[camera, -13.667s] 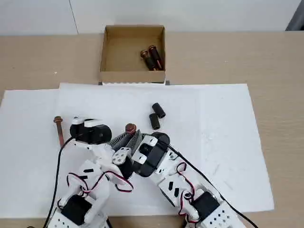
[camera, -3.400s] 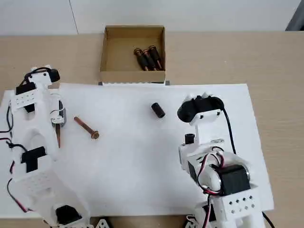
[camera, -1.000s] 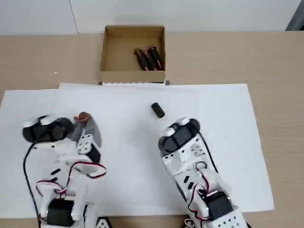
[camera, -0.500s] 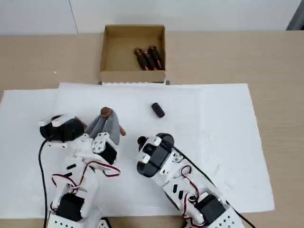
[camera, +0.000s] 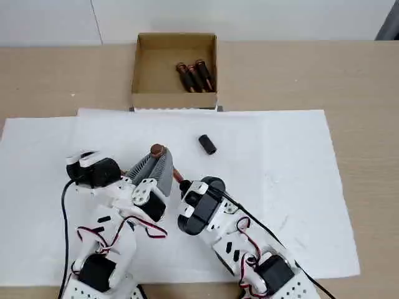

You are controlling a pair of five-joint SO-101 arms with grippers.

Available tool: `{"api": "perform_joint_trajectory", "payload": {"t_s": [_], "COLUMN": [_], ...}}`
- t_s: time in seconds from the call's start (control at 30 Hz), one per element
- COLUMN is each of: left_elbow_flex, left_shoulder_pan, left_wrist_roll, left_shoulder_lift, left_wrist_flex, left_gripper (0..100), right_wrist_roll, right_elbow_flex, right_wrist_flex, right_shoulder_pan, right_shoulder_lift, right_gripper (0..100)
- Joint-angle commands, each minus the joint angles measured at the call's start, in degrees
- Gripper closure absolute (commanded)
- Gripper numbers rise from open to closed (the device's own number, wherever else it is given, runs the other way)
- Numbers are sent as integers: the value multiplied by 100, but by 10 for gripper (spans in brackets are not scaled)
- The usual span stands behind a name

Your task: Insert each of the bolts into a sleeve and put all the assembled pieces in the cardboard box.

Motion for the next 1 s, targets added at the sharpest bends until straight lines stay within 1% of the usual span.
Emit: {"api": "perform_joint_trajectory", "payload": {"t_s": [0.0, 0.23, 0.33, 0.53, 0.6, 0.73, 0.87, 0.97], "left_elbow_flex": [-418, -673, -708, -716, -699, -637, -497, -497], "left_shoulder_pan": [79, 97, 105, 273, 290, 290, 299, 299], "left_wrist_roll": [44, 26, 26, 35, 35, 35, 53, 308], "left_shoulder_lift": [-70, -70, -62, -62, -62, -62, -62, -62], "left_wrist_flex": [-158, -149, -132, 325, 316, 325, 316, 316], "left_gripper": [995, 995, 995, 995, 995, 995, 995, 995], "right_wrist_roll": [62, 62, 62, 70, 97, 378, 387, 396], "right_elbow_flex": [79, 79, 79, 79, 79, 18, -18, 18], "right_wrist_flex": [84, 198, 163, 145, 145, 119, -101, -127], "right_shoulder_pan": [-13, 295, 295, 259, 259, 259, 259, 259], "right_shoulder_lift": [-48, -48, -48, -57, -66, -66, -57, -57], "right_gripper": [995, 995, 995, 995, 995, 995, 995, 995]}}
